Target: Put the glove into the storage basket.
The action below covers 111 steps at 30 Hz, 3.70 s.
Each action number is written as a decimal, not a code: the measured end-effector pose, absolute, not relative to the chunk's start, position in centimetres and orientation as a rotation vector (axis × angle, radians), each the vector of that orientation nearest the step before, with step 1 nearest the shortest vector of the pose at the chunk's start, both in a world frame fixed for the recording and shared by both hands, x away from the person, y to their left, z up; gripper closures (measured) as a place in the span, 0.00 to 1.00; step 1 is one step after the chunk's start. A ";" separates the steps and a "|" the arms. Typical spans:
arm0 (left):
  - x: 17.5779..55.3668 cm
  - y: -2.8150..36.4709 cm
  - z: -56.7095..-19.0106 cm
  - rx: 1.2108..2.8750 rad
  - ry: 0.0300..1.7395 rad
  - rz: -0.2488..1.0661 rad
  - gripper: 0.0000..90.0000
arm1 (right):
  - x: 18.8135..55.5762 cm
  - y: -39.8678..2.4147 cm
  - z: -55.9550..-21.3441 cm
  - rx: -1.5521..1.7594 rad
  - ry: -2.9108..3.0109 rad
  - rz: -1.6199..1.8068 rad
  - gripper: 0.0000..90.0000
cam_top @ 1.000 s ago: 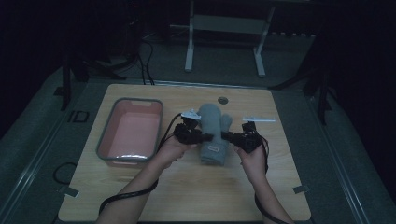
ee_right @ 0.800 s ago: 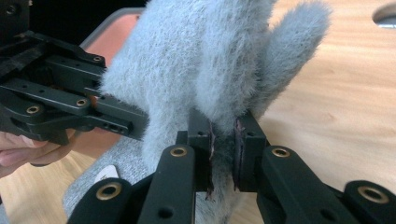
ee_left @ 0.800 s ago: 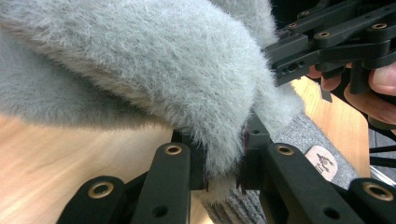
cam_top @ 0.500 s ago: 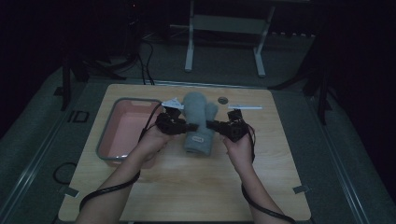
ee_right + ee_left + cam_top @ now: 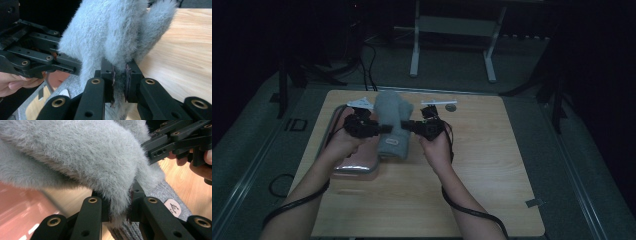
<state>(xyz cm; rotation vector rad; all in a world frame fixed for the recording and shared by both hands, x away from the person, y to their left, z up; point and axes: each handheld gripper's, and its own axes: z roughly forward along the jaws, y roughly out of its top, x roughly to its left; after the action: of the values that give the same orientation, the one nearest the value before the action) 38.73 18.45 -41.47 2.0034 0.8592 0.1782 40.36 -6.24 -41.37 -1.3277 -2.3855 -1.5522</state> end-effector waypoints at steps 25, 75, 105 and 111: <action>39.8 26.4 -47.0 2.164 1.199 0.166 0.87 | 42.9 6.4 -47.8 -1.294 -2.483 -1.266 0.89; 35.1 24.5 -45.5 1.965 1.145 0.627 0.03 | 41.0 -1.8 -45.4 -0.837 -2.738 -1.458 0.17; 31.6 12.1 -46.8 2.004 0.771 0.381 0.05 | 36.2 -14.6 -46.9 -0.782 -2.837 -1.489 0.16; 31.3 9.3 -48.4 2.019 0.736 0.336 0.04 | 35.4 -18.0 -48.0 -0.809 -2.862 -1.499 0.16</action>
<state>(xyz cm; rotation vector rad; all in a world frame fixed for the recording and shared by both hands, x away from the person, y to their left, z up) 31.30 9.25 -48.38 2.0193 0.7365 0.3356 35.36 -17.95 -47.98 -0.8094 -2.8620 -1.4991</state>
